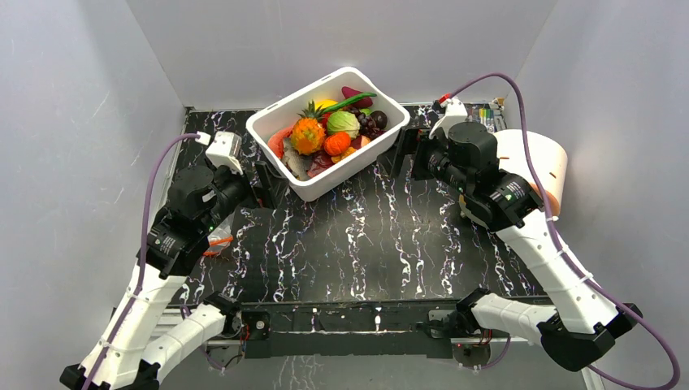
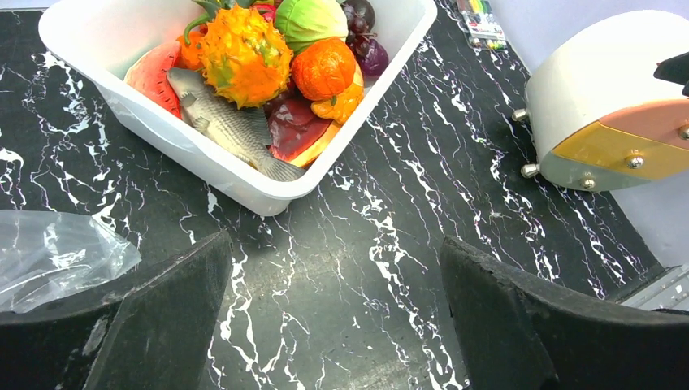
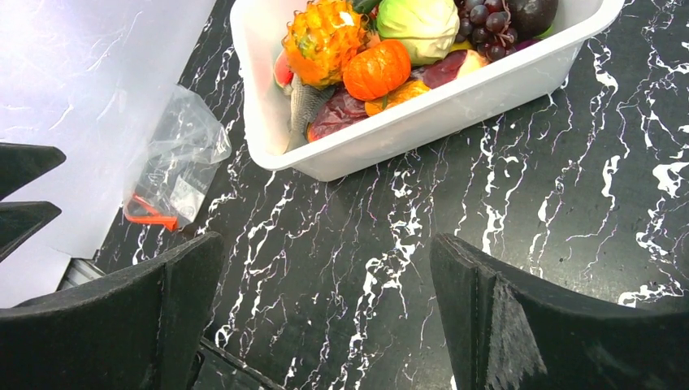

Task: Place the food in the zip-top bag and seal the zipper
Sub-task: Pick up the zipper food storage bag at the center of the board.

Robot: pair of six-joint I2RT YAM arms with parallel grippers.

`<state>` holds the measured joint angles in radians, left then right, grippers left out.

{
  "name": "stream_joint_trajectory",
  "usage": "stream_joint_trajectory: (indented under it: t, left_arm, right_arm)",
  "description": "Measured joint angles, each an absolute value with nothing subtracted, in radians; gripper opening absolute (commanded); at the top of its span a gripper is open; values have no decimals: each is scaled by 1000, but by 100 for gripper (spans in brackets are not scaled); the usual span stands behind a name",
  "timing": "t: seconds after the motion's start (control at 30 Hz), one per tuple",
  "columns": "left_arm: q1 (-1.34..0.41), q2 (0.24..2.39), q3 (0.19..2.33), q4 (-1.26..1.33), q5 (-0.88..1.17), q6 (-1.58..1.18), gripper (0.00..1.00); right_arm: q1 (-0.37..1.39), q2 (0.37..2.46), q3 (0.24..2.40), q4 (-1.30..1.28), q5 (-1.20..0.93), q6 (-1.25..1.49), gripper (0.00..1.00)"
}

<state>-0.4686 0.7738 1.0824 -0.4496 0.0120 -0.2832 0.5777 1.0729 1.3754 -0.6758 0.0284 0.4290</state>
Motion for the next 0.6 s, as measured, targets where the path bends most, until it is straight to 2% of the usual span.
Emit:
stream_joint_trajectory:
  t: [0.3,0.6]
  left_arm:
    - [-469,792,1082,-476,-80,-308,98]
    - [-469,902,1071,-522,-221,-408,98]
  right_arm:
    - [578,1060,1350,-664,27,429,98]
    - [578,1032,1314,-652,20,431,98]
